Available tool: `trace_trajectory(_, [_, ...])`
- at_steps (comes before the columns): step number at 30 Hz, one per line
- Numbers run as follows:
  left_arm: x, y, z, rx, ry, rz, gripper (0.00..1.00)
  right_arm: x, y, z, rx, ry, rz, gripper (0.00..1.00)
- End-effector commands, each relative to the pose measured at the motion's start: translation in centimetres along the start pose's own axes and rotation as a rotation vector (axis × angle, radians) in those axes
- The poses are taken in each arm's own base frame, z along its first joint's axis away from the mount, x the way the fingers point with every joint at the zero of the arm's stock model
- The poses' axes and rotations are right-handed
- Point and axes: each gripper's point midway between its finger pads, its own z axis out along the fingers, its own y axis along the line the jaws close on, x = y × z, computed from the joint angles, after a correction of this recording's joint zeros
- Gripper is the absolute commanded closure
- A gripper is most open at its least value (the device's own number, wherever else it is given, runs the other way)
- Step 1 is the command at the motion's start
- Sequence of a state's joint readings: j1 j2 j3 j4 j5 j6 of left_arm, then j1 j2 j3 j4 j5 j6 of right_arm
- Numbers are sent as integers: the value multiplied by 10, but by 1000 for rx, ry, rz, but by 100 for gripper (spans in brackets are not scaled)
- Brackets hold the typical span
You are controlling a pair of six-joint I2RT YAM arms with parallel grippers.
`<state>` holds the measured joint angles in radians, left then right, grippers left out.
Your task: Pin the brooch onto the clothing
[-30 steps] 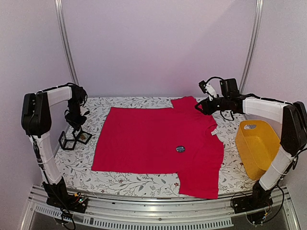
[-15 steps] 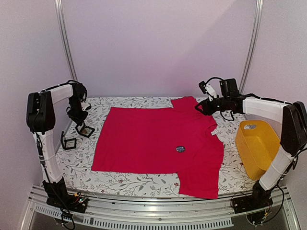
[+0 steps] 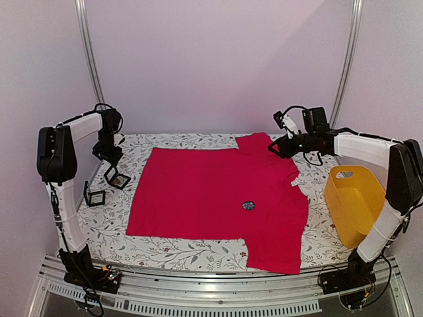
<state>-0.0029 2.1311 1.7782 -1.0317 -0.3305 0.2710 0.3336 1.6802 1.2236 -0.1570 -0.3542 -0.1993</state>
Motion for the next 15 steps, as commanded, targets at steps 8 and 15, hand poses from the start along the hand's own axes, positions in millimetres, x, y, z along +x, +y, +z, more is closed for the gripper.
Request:
trace_trajectory(8, [-27,-58,-112,-72,-443,-590,35,-6,0,6,-23,-2,12,51])
trace_trajectory(15, [12,-75,-75,-47,-510,-979,32,-4,7,11,-44,12,24,50])
